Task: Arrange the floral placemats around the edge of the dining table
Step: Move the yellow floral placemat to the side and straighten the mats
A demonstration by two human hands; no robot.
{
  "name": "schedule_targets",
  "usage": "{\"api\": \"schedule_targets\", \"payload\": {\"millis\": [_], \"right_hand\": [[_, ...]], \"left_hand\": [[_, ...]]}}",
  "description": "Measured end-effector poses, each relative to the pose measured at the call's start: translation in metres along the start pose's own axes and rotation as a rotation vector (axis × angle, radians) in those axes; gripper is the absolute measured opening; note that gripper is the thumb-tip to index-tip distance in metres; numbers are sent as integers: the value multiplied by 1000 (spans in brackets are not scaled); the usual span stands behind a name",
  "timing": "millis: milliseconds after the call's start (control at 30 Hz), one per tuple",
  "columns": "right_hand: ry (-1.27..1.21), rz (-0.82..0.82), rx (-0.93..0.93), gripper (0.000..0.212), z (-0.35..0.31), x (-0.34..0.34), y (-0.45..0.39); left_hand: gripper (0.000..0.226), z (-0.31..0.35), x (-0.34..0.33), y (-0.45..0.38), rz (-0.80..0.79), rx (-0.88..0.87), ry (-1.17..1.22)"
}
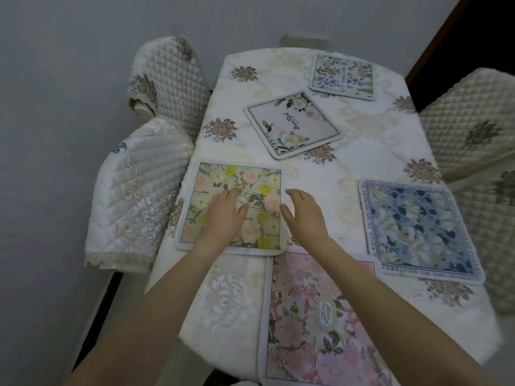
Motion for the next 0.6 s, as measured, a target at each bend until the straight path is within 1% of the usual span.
{"api": "schedule_targets", "payload": {"millis": [167,300,467,600], "right_hand": [[34,72,34,42,6,41,35],[15,109,-29,41,34,58,77],[66,22,-198,42,91,47,137],[84,-83,-305,44,126,32,172]], "left_hand": [[40,42,4,24,19,-59,23],[39,61,-14,59,19,-88,27],[38,55,-68,111,-113,-17,55],[46,45,-100,139,-218,106,46]]}}
Point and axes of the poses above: each hand's wrist, its own y-axis away from the middle knuckle, its own x-axis out of the back of the hand, z = x × y, the point moved 7 cm from there along -y, towards the middle knuckle, and after that the axes turned 10 degrees about -y, right-handed, at the moved point
